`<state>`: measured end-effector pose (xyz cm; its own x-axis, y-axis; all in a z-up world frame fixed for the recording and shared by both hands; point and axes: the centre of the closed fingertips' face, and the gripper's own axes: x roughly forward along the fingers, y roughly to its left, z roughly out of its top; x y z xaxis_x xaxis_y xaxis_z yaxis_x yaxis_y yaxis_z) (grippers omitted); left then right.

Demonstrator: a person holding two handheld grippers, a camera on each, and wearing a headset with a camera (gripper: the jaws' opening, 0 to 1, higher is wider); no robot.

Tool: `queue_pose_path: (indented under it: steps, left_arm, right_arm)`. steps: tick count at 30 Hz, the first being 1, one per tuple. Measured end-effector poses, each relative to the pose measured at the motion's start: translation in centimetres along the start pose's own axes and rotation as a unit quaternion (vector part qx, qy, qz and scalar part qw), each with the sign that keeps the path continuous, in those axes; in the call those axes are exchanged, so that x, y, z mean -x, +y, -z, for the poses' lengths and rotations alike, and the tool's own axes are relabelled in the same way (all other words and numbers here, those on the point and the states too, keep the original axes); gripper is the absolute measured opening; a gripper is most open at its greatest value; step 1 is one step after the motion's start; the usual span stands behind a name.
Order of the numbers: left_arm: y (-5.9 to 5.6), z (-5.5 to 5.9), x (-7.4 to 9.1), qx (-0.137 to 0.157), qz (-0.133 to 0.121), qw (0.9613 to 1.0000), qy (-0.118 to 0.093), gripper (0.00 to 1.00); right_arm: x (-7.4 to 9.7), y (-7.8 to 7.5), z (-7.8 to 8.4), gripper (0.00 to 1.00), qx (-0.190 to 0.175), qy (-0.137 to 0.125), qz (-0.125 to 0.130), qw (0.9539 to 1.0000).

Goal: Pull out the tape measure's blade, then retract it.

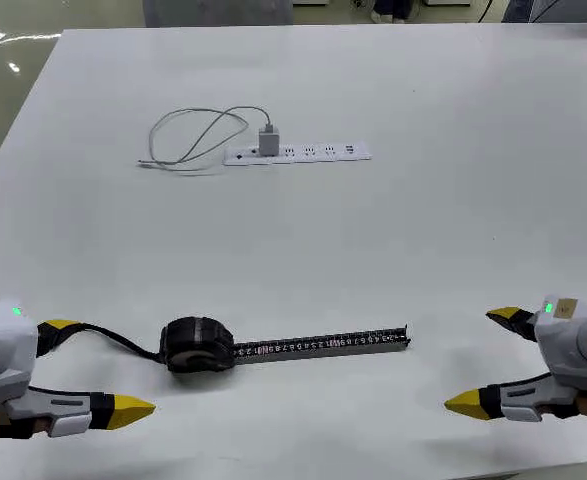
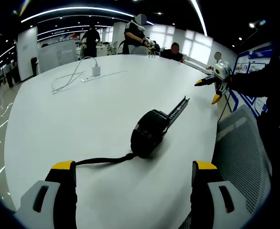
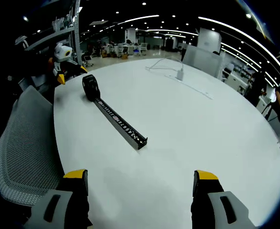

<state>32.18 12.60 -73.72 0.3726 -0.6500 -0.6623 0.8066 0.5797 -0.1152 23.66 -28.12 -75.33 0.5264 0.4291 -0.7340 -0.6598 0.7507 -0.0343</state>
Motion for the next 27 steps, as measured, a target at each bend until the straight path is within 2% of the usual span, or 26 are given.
queue_pose_path:
  steps: [3,6,10,12,16,18,22,24,27]
  left_arm:
    - [0.4,0.4,0.6,-0.008,-0.015,0.9998,-0.008,0.99]
    - [1.0,1.3,1.0,-0.010,-0.033,0.9994,-0.002,0.99]
    - [1.7,1.6,1.7,-0.007,-0.057,0.9983,-0.014,0.99]
    - [1.7,1.7,2.0,-0.006,-0.057,0.9981,-0.021,0.99]
    - [1.7,2.2,2.2,0.002,-0.058,0.9982,-0.019,0.99]
    - [1.4,1.6,2.4,-0.003,-0.055,0.9978,-0.038,0.99]
    - [1.4,1.9,2.3,0.001,-0.050,0.9985,-0.024,0.99]
    - [1.6,1.7,2.3,-0.005,-0.054,0.9981,-0.030,0.99]
    - [1.8,1.6,2.2,-0.005,-0.053,0.9982,-0.027,0.99]
  right_arm:
    - [0.4,-0.1,0.6,0.95,-0.005,-0.004,0.008,0.9999]
    - [0.7,0.1,1.1,0.95,-0.008,-0.003,0.009,0.9999]
    - [1.3,0.0,1.3,0.98,-0.005,-0.002,0.016,0.9999]
    - [1.5,-0.1,1.3,0.99,-0.006,-0.007,0.019,0.9998]
    - [1.7,0.3,1.4,0.99,-0.008,-0.002,0.015,0.9998]
    - [1.6,0.4,1.7,0.99,-0.005,0.004,0.011,0.9999]
    - [1.8,0.3,1.5,0.99,-0.001,-0.004,0.016,0.9999]
    - [1.9,0.3,1.4,0.99,0.000,-0.005,0.020,0.9998]
    - [1.9,0.1,1.8,0.99,-0.001,0.001,0.021,0.9998]
